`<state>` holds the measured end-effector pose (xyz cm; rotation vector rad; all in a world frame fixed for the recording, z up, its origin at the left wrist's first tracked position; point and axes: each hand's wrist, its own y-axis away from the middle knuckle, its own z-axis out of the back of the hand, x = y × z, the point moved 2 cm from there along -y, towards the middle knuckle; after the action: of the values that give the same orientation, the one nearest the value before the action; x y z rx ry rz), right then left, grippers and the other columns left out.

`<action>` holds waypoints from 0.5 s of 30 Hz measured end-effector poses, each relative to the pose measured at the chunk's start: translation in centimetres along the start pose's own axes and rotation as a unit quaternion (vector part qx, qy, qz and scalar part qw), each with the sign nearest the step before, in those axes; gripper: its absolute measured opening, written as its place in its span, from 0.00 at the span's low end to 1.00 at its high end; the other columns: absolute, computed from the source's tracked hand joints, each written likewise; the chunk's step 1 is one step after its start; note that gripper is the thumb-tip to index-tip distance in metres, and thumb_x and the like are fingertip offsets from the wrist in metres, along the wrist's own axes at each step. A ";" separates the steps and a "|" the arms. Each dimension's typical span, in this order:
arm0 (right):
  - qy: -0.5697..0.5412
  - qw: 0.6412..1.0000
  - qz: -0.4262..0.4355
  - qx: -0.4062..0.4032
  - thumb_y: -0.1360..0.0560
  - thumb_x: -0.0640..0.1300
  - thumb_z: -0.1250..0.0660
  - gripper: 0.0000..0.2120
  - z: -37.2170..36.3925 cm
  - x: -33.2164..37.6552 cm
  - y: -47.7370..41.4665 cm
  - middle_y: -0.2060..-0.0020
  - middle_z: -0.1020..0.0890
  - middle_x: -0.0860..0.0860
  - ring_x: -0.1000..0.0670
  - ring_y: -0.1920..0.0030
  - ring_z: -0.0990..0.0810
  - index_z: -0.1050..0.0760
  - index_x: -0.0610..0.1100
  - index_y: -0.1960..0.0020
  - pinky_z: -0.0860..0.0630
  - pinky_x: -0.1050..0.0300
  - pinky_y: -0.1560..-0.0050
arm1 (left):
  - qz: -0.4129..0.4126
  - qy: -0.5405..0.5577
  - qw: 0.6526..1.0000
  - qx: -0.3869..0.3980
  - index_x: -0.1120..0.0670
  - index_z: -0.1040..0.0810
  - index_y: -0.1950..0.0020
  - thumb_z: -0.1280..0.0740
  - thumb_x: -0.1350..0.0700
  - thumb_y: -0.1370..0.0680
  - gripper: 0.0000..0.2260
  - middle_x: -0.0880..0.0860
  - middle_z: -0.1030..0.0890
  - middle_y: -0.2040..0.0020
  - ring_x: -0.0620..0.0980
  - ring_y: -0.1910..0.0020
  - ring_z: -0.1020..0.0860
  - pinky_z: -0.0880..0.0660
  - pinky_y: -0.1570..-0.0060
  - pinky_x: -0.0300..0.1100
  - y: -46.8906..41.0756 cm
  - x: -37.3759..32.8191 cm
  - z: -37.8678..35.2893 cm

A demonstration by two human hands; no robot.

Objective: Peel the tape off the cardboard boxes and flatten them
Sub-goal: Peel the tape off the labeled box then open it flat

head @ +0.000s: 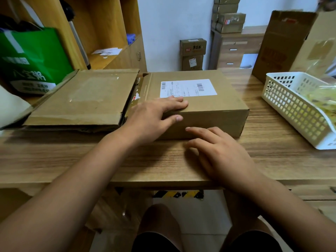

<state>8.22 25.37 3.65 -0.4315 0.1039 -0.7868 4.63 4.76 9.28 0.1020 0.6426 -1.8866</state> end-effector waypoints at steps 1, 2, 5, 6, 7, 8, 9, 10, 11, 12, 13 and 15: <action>0.011 1.000 0.007 0.008 0.21 0.47 0.44 0.16 0.0 0.0 -0.2 0.29 0.25 0.50 0.44 0.41 0.23 0.20 0.49 0.42 0.22 0.44 0.49 | 0.000 0.001 1.000 0.001 0.34 0.27 0.30 0.31 0.45 0.21 0.19 0.32 0.28 0.29 0.35 0.26 0.35 0.32 0.28 0.49 0.0 0.0 0.0; 0.023 1.000 0.011 0.014 0.21 0.48 0.45 0.16 0.1 0.0 -0.3 0.30 0.25 0.50 0.44 0.41 0.23 0.20 0.49 0.42 0.22 0.44 0.49 | 0.001 0.001 1.000 0.002 0.34 0.27 0.30 0.31 0.45 0.21 0.19 0.32 0.28 0.29 0.35 0.26 0.35 0.32 0.29 0.50 0.0 0.1 0.0; 0.057 0.998 0.013 0.022 0.22 0.47 0.41 0.13 0.4 0.0 -0.6 0.32 0.24 0.48 0.44 0.44 0.22 0.20 0.49 0.44 0.22 0.47 0.51 | 0.002 -0.003 1.000 0.005 0.33 0.27 0.30 0.32 0.44 0.20 0.19 0.32 0.28 0.29 0.36 0.26 0.35 0.32 0.29 0.52 0.0 0.2 0.0; 0.062 0.998 0.011 0.021 0.22 0.47 0.38 0.10 0.4 0.0 -0.6 0.34 0.23 0.48 0.44 0.45 0.22 0.20 0.49 0.45 0.22 0.48 0.53 | 0.002 -0.004 1.000 0.005 0.33 0.27 0.30 0.32 0.44 0.20 0.19 0.32 0.29 0.29 0.36 0.26 0.35 0.32 0.29 0.52 0.0 0.2 -0.1; 0.064 0.998 0.008 0.017 0.23 0.46 0.36 0.09 0.4 -0.1 -0.6 0.36 0.23 0.48 0.44 0.46 0.22 0.20 0.49 0.46 0.23 0.49 0.54 | 0.003 -0.004 1.000 0.005 0.33 0.27 0.30 0.32 0.43 0.21 0.19 0.32 0.29 0.29 0.35 0.26 0.35 0.32 0.29 0.52 -0.1 0.2 -0.1; 0.065 0.998 0.004 0.013 0.23 0.46 0.35 0.08 0.4 -0.2 -0.6 0.38 0.22 0.47 0.44 0.48 0.22 0.21 0.49 0.46 0.24 0.49 0.55 | 0.003 -0.005 1.000 0.004 0.33 0.27 0.30 0.32 0.43 0.21 0.19 0.32 0.29 0.29 0.35 0.26 0.35 0.32 0.29 0.52 -0.1 0.2 -0.1; 0.063 0.998 -0.002 0.010 0.23 0.45 0.35 0.08 0.4 -0.3 -0.5 0.39 0.22 0.47 0.44 0.48 0.21 0.21 0.48 0.46 0.24 0.50 0.56 | 0.004 -0.005 1.000 0.004 0.33 0.27 0.30 0.32 0.43 0.21 0.19 0.31 0.29 0.29 0.34 0.26 0.35 0.33 0.29 0.51 -0.1 0.2 -0.1; 0.058 0.998 -0.009 0.005 0.23 0.45 0.36 0.09 0.4 -0.4 -0.4 0.40 0.22 0.47 0.45 0.49 0.21 0.21 0.48 0.45 0.24 0.50 0.56 | 0.004 -0.004 1.000 0.003 0.33 0.27 0.30 0.32 0.43 0.21 0.19 0.31 0.29 0.29 0.35 0.26 0.35 0.32 0.29 0.51 -0.1 0.2 -0.1; 0.051 0.998 -0.020 -0.001 0.23 0.45 0.36 0.10 0.4 -0.4 -0.3 0.41 0.23 0.47 0.44 0.50 0.21 0.21 0.47 0.44 0.24 0.50 0.56 | 0.002 -0.002 1.000 0.001 0.33 0.27 0.30 0.32 0.43 0.21 0.19 0.32 0.28 0.29 0.35 0.26 0.35 0.32 0.29 0.52 0.0 0.3 -0.1; 0.042 0.998 -0.035 -0.007 0.23 0.45 0.37 0.10 0.4 -0.5 -0.1 0.42 0.23 0.47 0.44 0.51 0.21 0.22 0.47 0.43 0.23 0.50 0.56 | 0.000 0.000 1.000 -0.001 0.33 0.27 0.30 0.33 0.42 0.21 0.19 0.32 0.28 0.29 0.35 0.26 0.35 0.32 0.29 0.53 0.0 0.3 -0.1; 0.028 0.998 -0.053 -0.016 0.22 0.45 0.37 0.11 0.4 -0.5 0.0 0.43 0.23 0.48 0.44 0.51 0.21 0.22 0.47 0.42 0.22 0.49 0.58 | -0.001 0.001 1.000 -0.003 0.32 0.27 0.30 0.33 0.42 0.21 0.19 0.32 0.28 0.29 0.36 0.26 0.34 0.31 0.30 0.53 0.0 0.3 -0.1; -0.022 0.993 -0.105 -0.041 0.22 0.48 0.38 0.11 0.6 -0.3 0.1 0.46 0.23 0.51 0.47 0.53 0.21 0.23 0.48 0.42 0.22 0.48 0.61 | 0.002 0.001 1.000 -0.002 0.32 0.27 0.30 0.33 0.42 0.21 0.19 0.32 0.28 0.29 0.36 0.26 0.34 0.31 0.30 0.53 0.0 0.4 -0.1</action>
<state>8.23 25.85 4.12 -0.5433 0.0509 -0.9825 4.47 4.52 9.06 0.1018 0.6477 -1.8811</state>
